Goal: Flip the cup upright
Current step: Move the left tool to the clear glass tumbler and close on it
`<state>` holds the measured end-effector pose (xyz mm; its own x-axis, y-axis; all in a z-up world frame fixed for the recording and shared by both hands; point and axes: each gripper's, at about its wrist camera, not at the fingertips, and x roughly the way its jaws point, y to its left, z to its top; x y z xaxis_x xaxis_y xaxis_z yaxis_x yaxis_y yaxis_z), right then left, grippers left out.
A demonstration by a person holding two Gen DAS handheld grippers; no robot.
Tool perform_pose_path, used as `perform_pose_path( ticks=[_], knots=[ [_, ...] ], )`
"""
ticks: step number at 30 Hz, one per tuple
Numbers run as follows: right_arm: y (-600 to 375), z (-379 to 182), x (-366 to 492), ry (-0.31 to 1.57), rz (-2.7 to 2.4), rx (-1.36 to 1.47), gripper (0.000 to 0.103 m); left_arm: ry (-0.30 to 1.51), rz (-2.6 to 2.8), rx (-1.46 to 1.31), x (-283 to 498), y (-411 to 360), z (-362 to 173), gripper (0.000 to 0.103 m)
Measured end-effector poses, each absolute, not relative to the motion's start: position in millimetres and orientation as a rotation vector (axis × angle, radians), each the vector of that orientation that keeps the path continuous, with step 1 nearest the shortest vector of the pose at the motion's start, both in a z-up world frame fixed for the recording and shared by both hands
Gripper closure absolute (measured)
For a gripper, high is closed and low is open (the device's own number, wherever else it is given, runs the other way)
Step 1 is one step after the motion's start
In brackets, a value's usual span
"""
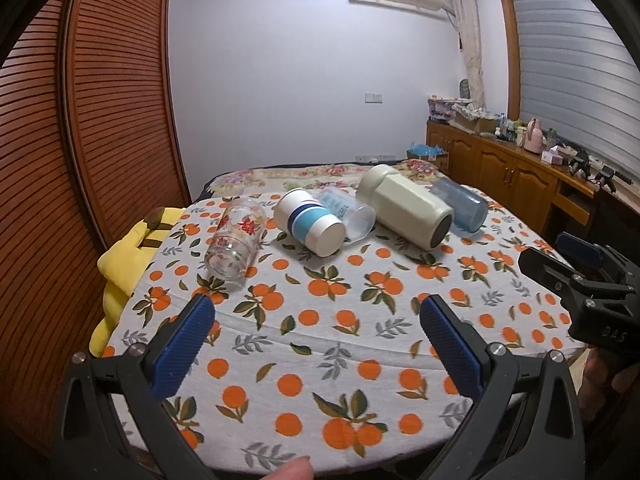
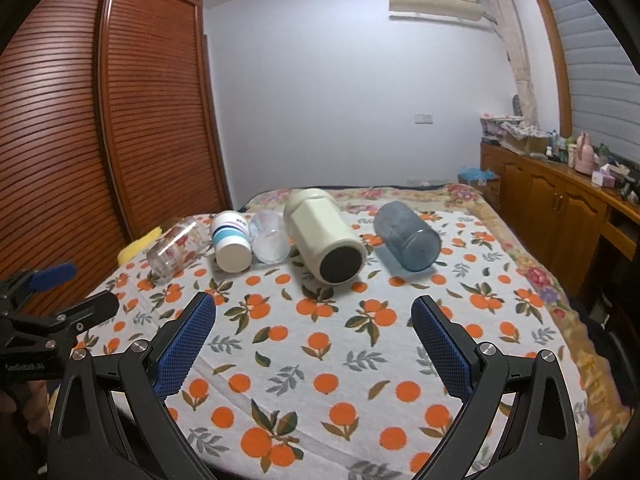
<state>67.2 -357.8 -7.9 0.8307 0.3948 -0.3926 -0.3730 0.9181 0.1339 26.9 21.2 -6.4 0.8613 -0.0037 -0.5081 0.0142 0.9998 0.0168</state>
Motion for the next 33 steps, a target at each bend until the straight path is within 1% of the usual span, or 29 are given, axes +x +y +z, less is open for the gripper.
perform_pose_path(
  ticks=[16,26,31,33],
  knots=[
    [-316,-3,123,0.497,0.524,0.042,0.003,0.63,0.007,0.046,72,55,-18,0.0],
    [-270,-4,164,0.56,0.594,-0.026,0.003,0.741,-0.048,0.022,139,91,-23,0.0],
    [-258,-5,183,0.593,0.615,-0.032,0.003,0.768,-0.057,0.025,168,105,-25,0.002],
    [-254,-6,189,0.604,0.62,-0.039,0.003,0.788,-0.064,0.021,179,110,-27,0.005]
  ],
)
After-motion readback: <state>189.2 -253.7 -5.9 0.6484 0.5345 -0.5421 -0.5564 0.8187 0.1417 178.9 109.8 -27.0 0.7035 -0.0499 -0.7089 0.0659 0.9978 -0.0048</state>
